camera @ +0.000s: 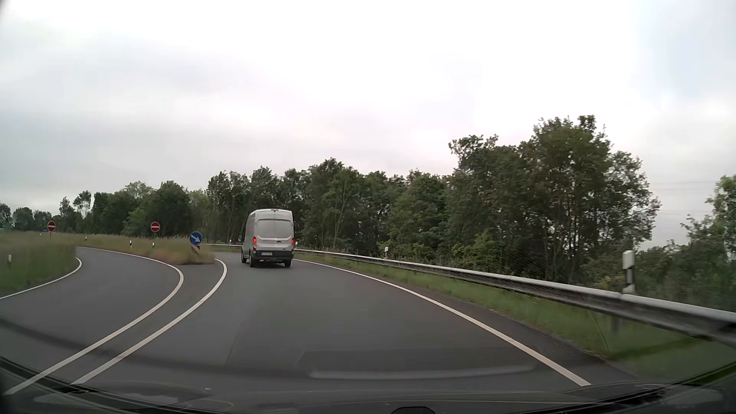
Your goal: Follow the waypoints while adhering to traffic rules and regulations
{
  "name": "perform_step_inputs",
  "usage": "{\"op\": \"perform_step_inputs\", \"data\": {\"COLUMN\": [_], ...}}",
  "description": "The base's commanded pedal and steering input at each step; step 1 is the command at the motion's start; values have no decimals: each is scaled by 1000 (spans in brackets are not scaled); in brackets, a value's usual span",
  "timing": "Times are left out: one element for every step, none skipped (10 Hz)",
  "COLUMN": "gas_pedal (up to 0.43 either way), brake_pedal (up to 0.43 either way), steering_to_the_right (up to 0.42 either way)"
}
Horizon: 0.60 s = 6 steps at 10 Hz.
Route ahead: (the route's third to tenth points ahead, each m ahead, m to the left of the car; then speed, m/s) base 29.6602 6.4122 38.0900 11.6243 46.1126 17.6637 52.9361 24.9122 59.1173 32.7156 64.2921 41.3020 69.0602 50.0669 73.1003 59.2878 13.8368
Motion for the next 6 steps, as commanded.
{"op": "perform_step_inputs", "data": {"gas_pedal": [209, 209, 209, 209, 209, 209], "brake_pedal": [0, 0, 0, 0, 0, 0], "steering_to_the_right": [-83, -83, -83, -83, -83, -83]}}
